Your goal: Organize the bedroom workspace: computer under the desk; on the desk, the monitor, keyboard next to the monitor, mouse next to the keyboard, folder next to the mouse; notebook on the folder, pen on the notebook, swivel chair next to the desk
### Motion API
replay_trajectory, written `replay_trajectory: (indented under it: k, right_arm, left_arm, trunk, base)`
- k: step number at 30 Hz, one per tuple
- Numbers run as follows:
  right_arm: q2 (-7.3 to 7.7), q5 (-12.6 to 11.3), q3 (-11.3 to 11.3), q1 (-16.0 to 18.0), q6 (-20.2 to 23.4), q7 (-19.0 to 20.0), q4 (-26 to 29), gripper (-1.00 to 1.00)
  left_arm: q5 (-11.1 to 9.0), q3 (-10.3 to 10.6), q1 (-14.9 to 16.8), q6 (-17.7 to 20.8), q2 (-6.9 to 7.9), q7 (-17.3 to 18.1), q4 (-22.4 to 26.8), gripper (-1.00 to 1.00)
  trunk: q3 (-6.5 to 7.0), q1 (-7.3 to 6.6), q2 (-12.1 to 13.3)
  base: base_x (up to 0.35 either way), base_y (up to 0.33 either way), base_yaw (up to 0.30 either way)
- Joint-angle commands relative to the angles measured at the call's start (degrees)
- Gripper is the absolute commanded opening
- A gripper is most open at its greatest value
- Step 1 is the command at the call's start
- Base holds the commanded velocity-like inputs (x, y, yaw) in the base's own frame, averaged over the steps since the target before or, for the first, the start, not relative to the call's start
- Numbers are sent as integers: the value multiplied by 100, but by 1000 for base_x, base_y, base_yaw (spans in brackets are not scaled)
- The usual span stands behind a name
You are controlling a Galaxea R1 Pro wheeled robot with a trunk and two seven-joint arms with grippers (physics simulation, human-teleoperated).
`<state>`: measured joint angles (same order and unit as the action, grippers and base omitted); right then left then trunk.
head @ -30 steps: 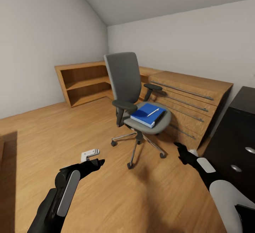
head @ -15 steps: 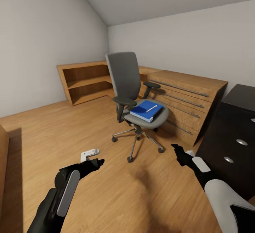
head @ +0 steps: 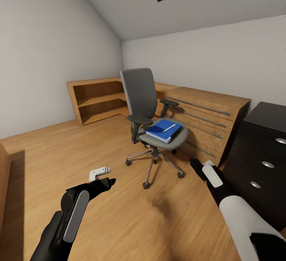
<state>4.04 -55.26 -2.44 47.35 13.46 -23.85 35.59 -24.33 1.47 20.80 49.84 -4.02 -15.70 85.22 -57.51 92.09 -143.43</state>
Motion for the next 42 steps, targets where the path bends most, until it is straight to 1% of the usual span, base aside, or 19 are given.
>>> replay_trajectory:
  k: [1, 3, 8, 11, 13, 16, 19, 28, 34, 42]
  right_arm:
    - [-16, 0, 39, -2, -8, -44, 13, 100]
    - [-24, 60, 145, -5, -27, -52, 17, 100]
    - [-24, 298, 582, -12, -45, -65, 19, 100]
    - [-14, 402, 792, -15, -50, -66, 25, 100]
    - [-14, 423, 845, -18, -50, -65, 26, 100]
    - [-13, 439, 890, -21, -43, -61, 30, 100]
    - [-30, 450, 946, -25, -38, -59, 35, 100]
    - [-53, 473, 972, -26, -57, -42, 17, 100]
    - [-63, 480, 973, -26, -66, -33, 10, 100]
    - [-69, 481, 978, -30, -80, -41, 5, 100]
  left_arm:
    - [-63, -4, 3, 17, -1, -157, 5, 100]
    - [-66, -6, 3, 17, -2, -261, 4, 100]
    - [-73, 0, 3, 22, -8, -445, 4, 100]
    - [-82, -1, 3, 29, -15, -506, 4, 100]
    - [-85, -5, 3, 31, -17, -521, 4, 100]
    - [-88, -17, 3, 33, -14, -534, 4, 100]
    - [-96, -22, 3, 35, -17, -546, 4, 100]
    - [-106, -26, 3, 29, -15, -540, 21, 100]
    - [-106, -35, 3, 27, -13, -539, 31, 100]
    - [-107, -37, 3, 16, -15, -539, 92, 100]
  trunk:
    - [17, -3, -1]
    - [61, -9, 2]
    - [172, -21, 9]
    - [238, -29, 13]
    - [283, -34, 16]
    - [349, -42, 20]
    - [403, -108, 140]
    - [563, -306, 501]
    - [657, -437, 741]
    - [765, -613, 1062]
  base:
    - [0, 0, 0]
    - [0, 0, 0]
    - [0, 0, 0]
    - [0, 0, 0]
    - [0, 0, 0]
    - [0, 0, 0]
    - [0, 0, 0]
    - [-2, 0, -10]
    - [-126, 12, -195]
    - [-277, 80, -237]
